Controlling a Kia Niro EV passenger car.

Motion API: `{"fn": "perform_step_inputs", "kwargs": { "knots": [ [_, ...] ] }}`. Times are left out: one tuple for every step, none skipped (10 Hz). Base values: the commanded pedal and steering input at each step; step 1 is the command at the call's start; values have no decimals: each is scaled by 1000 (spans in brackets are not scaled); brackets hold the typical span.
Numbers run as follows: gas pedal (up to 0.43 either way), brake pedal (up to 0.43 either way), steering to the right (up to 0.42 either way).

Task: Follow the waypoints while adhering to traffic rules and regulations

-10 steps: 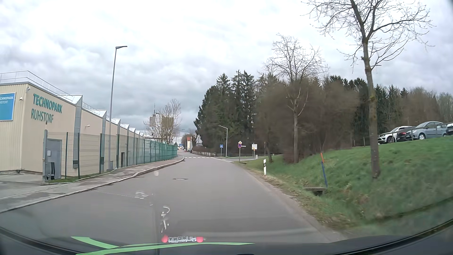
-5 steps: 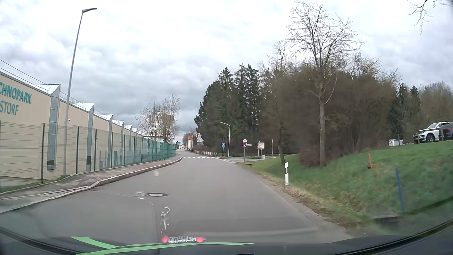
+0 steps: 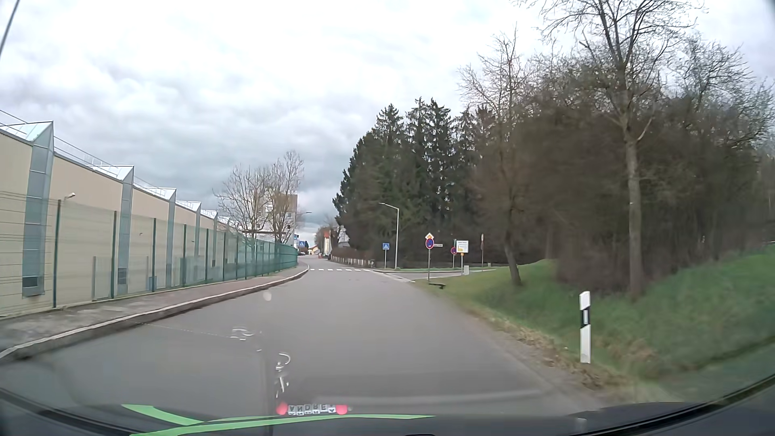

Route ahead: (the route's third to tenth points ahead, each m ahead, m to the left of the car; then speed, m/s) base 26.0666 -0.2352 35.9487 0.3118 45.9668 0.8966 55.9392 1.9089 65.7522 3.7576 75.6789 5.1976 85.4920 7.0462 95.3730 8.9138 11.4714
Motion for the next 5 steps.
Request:
{"fn": "perform_step_inputs", "kwargs": {
  "knots": [
    [59, 0, -4],
    [59, 0, -4],
    [59, 0, -4],
    [59, 0, -4],
    [59, 0, -4]
  ]
}}
